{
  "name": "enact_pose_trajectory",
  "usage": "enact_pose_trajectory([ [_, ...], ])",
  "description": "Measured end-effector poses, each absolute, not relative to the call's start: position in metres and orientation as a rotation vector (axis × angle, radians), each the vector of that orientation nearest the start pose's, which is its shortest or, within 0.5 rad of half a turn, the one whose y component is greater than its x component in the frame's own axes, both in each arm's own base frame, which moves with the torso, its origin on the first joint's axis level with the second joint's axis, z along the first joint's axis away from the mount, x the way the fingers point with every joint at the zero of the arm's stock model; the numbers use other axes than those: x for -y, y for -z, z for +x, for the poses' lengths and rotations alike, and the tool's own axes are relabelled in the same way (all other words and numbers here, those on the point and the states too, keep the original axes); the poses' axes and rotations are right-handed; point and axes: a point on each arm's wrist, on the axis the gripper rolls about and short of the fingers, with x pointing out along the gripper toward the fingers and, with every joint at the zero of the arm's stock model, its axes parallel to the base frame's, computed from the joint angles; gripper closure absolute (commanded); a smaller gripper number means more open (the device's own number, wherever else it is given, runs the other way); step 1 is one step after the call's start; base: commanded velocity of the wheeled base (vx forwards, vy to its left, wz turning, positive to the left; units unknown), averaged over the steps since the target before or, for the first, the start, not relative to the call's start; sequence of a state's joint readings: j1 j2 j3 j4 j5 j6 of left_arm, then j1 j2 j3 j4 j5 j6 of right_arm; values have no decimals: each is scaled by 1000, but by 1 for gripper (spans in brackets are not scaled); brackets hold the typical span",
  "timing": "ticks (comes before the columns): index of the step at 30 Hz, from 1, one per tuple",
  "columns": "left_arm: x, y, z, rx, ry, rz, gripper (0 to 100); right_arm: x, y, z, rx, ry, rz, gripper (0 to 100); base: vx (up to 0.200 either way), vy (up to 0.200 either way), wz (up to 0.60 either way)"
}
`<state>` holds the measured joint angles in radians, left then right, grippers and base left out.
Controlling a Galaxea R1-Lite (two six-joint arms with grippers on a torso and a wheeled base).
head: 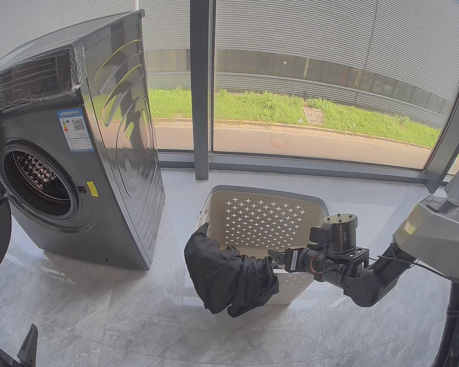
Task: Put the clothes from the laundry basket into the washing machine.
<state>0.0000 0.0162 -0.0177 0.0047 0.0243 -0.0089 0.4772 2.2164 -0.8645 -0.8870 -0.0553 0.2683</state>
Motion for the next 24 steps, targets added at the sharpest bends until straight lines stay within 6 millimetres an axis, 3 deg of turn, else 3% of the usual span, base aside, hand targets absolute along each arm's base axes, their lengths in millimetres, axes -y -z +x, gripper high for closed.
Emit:
enact_pose_trajectory([
  [7,-1,-80,-23,-3,-24,-8,0,-187,-10,346,-556,-350,129,0,29,0,0],
  [24,-1,-80,-23,-3,-24,-11,0,-200,24,328,-662,-372,117,0,0,0,0],
])
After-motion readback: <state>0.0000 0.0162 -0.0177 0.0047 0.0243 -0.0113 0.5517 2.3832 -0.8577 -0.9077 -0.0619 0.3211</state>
